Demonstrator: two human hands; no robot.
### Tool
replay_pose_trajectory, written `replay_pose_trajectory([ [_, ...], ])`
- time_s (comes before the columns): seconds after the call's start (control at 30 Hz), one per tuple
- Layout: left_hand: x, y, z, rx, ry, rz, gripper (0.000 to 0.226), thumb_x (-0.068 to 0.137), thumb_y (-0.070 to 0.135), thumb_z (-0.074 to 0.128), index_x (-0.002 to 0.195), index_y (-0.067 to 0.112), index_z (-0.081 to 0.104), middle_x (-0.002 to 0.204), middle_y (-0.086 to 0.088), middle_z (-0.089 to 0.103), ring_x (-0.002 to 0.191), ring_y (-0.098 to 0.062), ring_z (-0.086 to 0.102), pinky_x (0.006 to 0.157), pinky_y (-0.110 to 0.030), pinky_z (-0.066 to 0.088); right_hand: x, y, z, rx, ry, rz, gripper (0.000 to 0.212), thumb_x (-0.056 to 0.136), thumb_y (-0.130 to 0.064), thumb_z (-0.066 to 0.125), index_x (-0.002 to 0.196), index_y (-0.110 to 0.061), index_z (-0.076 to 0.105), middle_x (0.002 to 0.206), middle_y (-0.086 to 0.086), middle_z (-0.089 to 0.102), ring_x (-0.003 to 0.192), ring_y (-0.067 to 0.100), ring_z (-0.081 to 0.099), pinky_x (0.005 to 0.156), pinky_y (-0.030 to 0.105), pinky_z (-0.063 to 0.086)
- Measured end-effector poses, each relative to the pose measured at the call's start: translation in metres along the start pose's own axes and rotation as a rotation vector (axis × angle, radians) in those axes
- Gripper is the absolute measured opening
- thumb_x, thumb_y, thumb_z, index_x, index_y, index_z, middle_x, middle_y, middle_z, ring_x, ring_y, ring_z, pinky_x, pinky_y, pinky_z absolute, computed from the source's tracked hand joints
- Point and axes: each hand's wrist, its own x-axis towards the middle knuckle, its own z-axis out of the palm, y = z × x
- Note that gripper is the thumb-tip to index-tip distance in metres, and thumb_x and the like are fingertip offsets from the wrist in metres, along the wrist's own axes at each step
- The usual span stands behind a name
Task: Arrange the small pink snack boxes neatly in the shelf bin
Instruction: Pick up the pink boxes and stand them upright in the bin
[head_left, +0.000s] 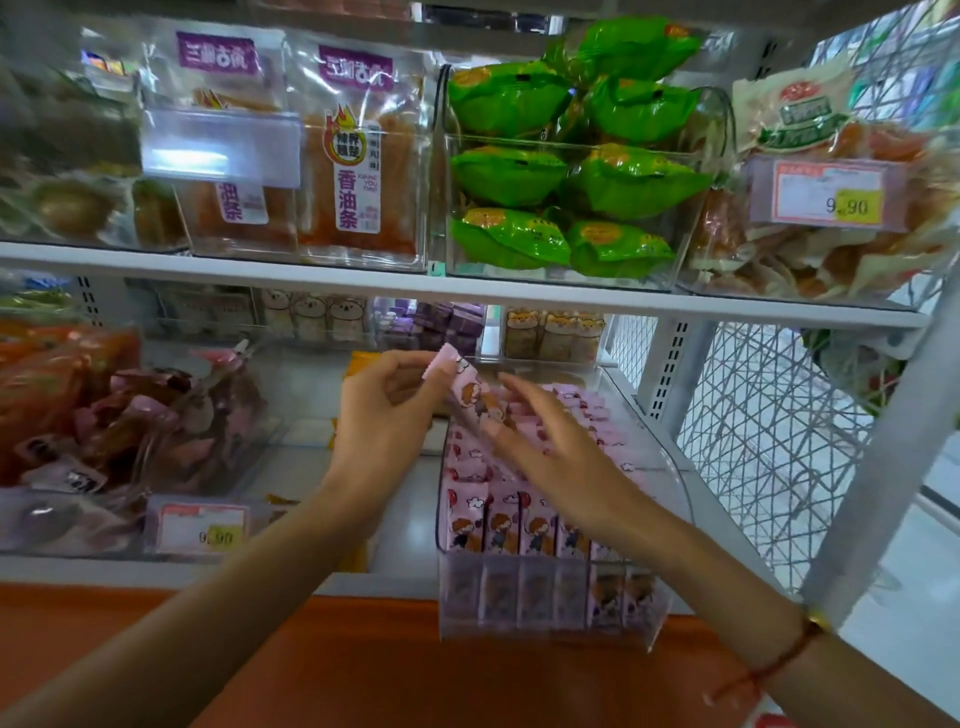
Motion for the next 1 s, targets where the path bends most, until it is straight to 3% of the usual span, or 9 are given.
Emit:
replay_pose_trajectory([
  [0.07, -0.014, 0.007, 0.000, -0.023, -0.030, -0.005, 0.021, 0.083, 0.039, 0.064, 0.098, 0.025, 0.068, 0.089, 0.012, 0.074, 0.083, -0.002, 0.070, 0.065, -0.015, 0.054, -0.007, -0.002, 0.004, 0.062, 0.012, -0.020, 0.058, 0.083, -0.059, 0.043, 0.137, -0.039, 0.035, 0.125, -0.017, 0.047, 0.092, -0.021, 0.046, 0.067, 0.000, 0.041],
  [0.13, -0.025, 0.009, 0.003, -0.060, -0.052, -0.015, 0.025, 0.084, 0.036, 0.063, 0.106, 0.024, 0.067, 0.096, 0.010, 0.074, 0.090, -0.001, 0.069, 0.074, -0.017, 0.056, -0.011, 0.001, 0.006, 0.138, 0.024, -0.007, 0.034, 0.090, -0.045, 0.050, 0.124, -0.039, 0.044, 0.108, -0.026, 0.052, 0.085, -0.025, 0.050, 0.065, -0.002, 0.041],
  [0.23, -0.038, 0.007, 0.007, 0.055, -0.098, 0.022, 0.027, 0.088, 0.033, 0.059, 0.114, 0.031, 0.059, 0.109, 0.019, 0.065, 0.103, 0.004, 0.061, 0.078, -0.012, 0.053, -0.016, 0.003, 0.006, 0.443, 0.088, 0.139, 0.014, 0.090, -0.037, 0.056, 0.104, -0.038, 0.054, 0.092, -0.015, 0.068, 0.082, -0.011, 0.063, 0.065, 0.006, 0.048],
  [0.37, -0.047, 0.003, 0.012, 0.138, -0.205, 0.029, 0.033, 0.088, 0.028, 0.064, 0.119, 0.034, 0.055, 0.109, 0.021, 0.059, 0.098, 0.008, 0.059, 0.069, -0.007, 0.049, -0.016, 0.005, 0.008, 0.625, 0.127, 0.292, 0.033, 0.089, -0.036, 0.059, 0.119, -0.022, 0.058, 0.112, 0.000, 0.069, 0.105, 0.014, 0.064, 0.099, 0.039, 0.048],
  [0.53, -0.048, 0.002, 0.013, 0.300, -0.252, 0.178, 0.043, 0.080, 0.023, 0.076, 0.116, 0.035, 0.056, 0.106, 0.023, 0.060, 0.097, 0.012, 0.056, 0.075, -0.003, 0.045, -0.017, 0.004, 0.010, 0.688, 0.161, 0.295, 0.042, 0.078, -0.038, 0.068, 0.115, -0.018, 0.061, 0.103, 0.003, 0.072, 0.093, 0.013, 0.070, 0.081, 0.029, 0.056],
  [0.6, -0.047, 0.003, 0.011, 0.311, -0.257, 0.197, 0.040, 0.082, 0.026, 0.073, 0.115, 0.039, 0.055, 0.106, 0.026, 0.061, 0.099, 0.011, 0.057, 0.077, -0.004, 0.045, -0.015, 0.004, 0.009, 0.700, 0.196, 0.300, 0.049, 0.072, -0.040, 0.071, 0.113, -0.016, 0.062, 0.103, 0.003, 0.072, 0.094, 0.015, 0.069, 0.085, 0.030, 0.055],
  [0.8, -0.047, 0.006, 0.011, 0.264, -0.275, 0.133, 0.032, 0.076, 0.059, 0.054, 0.105, 0.045, 0.052, 0.099, 0.037, 0.059, 0.103, 0.018, 0.053, 0.079, -0.001, 0.045, -0.013, 0.002, 0.000, 0.859, 0.143, 0.210, 0.015, 0.086, -0.025, 0.058, 0.095, -0.018, 0.067, 0.085, -0.004, 0.069, 0.092, 0.013, 0.064, 0.093, 0.038, 0.046],
  [0.9, -0.048, 0.004, 0.012, 0.315, -0.270, 0.162, 0.031, 0.085, 0.047, 0.058, 0.114, 0.037, 0.054, 0.109, 0.030, 0.058, 0.104, 0.016, 0.053, 0.082, -0.002, 0.045, -0.014, 0.002, 0.002, 0.726, 0.260, 0.223, 0.037, 0.079, -0.028, 0.068, 0.112, -0.013, 0.063, 0.103, 0.002, 0.070, 0.103, 0.017, 0.065, 0.088, 0.035, 0.053],
  [1.0, -0.047, 0.002, 0.010, 0.345, -0.245, 0.198, 0.035, 0.080, 0.036, 0.071, 0.109, 0.040, 0.052, 0.105, 0.026, 0.057, 0.098, 0.012, 0.055, 0.072, -0.004, 0.047, -0.014, 0.000, 0.006, 0.665, 0.331, 0.222, 0.049, 0.069, -0.030, 0.076, 0.107, -0.004, 0.058, 0.103, 0.010, 0.068, 0.101, 0.022, 0.066, 0.083, 0.034, 0.056],
])
